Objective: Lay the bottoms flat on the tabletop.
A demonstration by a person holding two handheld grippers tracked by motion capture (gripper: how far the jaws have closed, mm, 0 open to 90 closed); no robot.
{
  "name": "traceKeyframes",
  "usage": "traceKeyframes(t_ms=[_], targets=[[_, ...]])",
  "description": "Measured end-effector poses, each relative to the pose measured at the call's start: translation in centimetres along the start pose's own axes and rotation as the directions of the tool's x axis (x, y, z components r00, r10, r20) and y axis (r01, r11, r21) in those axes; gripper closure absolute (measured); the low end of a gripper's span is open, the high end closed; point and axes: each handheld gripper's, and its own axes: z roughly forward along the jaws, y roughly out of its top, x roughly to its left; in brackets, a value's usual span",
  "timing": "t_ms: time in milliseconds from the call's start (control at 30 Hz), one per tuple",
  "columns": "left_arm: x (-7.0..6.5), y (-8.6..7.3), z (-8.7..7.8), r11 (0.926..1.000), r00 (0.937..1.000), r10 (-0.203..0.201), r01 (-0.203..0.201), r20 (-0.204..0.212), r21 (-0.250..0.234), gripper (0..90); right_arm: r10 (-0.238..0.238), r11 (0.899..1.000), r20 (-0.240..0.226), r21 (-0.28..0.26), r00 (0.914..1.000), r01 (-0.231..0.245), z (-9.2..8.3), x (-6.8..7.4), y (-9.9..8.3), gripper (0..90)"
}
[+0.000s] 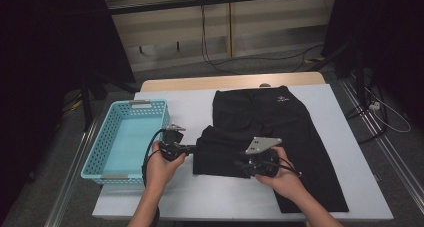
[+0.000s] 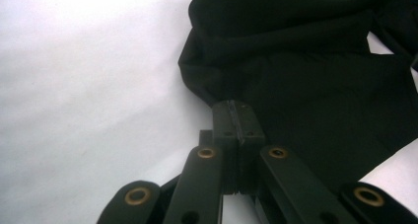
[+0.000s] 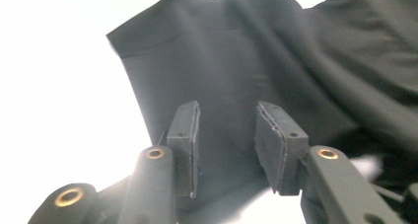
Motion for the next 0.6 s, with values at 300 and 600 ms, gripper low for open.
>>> traceKeyframes(t_ms=[300,600], targets=[[-0.7,-0.1,1.1,0.9971,0.9963,0.062,-0.064,-0.06,-0.042,89.7,-0.028,0.996,-0.054,0.082,0.9982,0.032,2.0,1.0,-0.8,55.1],[-0.7,-0.4,2.6,0.9959,0.9923,0.089,-0.09,-0.086,-0.003,85.6,-0.014,0.997,-0.014,0.078,0.9998,0.015,1.6,0.5,-0.9,53.5]])
